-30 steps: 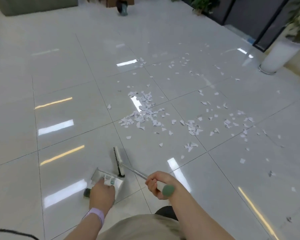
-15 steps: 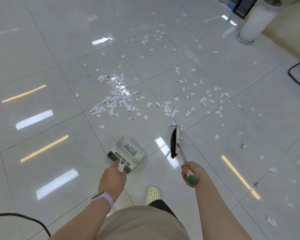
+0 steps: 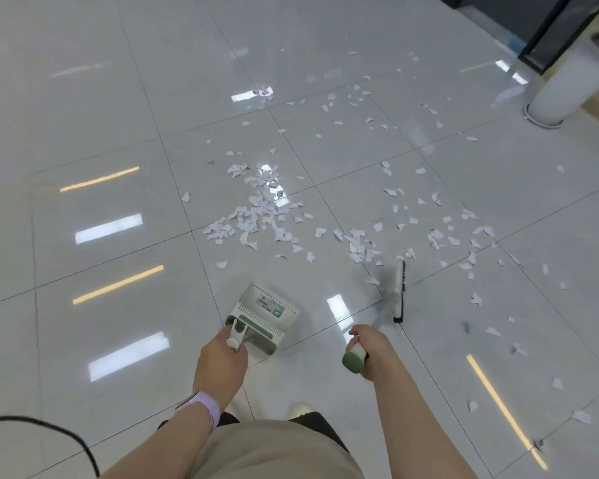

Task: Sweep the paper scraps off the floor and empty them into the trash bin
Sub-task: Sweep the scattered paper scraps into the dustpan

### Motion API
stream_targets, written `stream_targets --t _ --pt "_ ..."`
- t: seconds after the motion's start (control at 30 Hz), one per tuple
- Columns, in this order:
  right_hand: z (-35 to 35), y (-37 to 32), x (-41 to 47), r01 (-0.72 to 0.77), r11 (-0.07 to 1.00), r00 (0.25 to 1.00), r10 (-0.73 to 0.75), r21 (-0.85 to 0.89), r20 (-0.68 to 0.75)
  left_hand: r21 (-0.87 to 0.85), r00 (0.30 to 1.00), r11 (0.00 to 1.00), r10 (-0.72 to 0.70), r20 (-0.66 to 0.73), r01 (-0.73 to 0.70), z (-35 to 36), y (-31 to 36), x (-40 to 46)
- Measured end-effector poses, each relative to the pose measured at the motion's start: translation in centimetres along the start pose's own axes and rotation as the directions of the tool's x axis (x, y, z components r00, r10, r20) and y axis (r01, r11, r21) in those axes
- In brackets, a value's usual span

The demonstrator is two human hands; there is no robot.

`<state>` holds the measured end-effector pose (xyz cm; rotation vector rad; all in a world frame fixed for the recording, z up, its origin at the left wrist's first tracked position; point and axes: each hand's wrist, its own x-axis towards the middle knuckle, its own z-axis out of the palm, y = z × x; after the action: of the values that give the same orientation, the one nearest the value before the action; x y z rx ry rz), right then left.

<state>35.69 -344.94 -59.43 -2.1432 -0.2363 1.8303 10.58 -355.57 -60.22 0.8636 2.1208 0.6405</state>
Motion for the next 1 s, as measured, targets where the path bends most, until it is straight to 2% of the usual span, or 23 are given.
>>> stream_targets --t 0.13,0.23,0.37,0.5,0.57,0.73,0.87,1.0 --pt "6.0 -1.8 -1.2 0.004 0.999 0.986 0.005 -0.05 0.169 -0.015 0.997 0.998 -0.06 -0.053 0.06 -2.9 -0.8 1.9" --pt "11.1 -3.7 -1.5 0.009 0.994 0.948 0.026 -0.108 0.318 -0.027 0.994 0.998 -0.067 -0.089 0.065 -5.6 -1.9 4.1" --pt "18.7 -6.0 -2.6 -0.236 0.971 0.83 0.189 0.024 0.525 -0.026 0.986 0.995 -0.101 -0.131 0.099 -10.3 -3.8 8.2" --pt "27.5 -6.7 -5.1 -0.342 0.939 0.709 0.267 -0.012 0.653 -0.071 0.972 0.988 -0.151 -0.182 0.14 -15.0 -4.6 12.4" --pt "31.9 -6.8 -6.2 -0.365 0.931 0.682 0.289 -0.03 0.672 -0.111 0.964 0.981 -0.176 -0.199 0.157 -17.2 -4.9 14.4" --pt "40.0 -5.9 -6.1 -0.372 0.925 0.692 0.331 -0.076 0.642 -0.186 0.944 0.967 -0.22 -0.246 0.177 -22.0 -6.4 16.8" --pt "42.3 -7.4 -4.1 -0.416 0.907 0.67 0.354 -0.065 0.652 -0.254 0.907 0.939 -0.304 -0.29 0.234 -24.0 -7.8 17.4" --pt "42.4 -10.0 -0.7 -0.407 0.912 0.734 0.362 -0.055 0.574 -0.262 0.893 0.929 -0.337 -0.298 0.263 -24.0 -6.7 19.5"
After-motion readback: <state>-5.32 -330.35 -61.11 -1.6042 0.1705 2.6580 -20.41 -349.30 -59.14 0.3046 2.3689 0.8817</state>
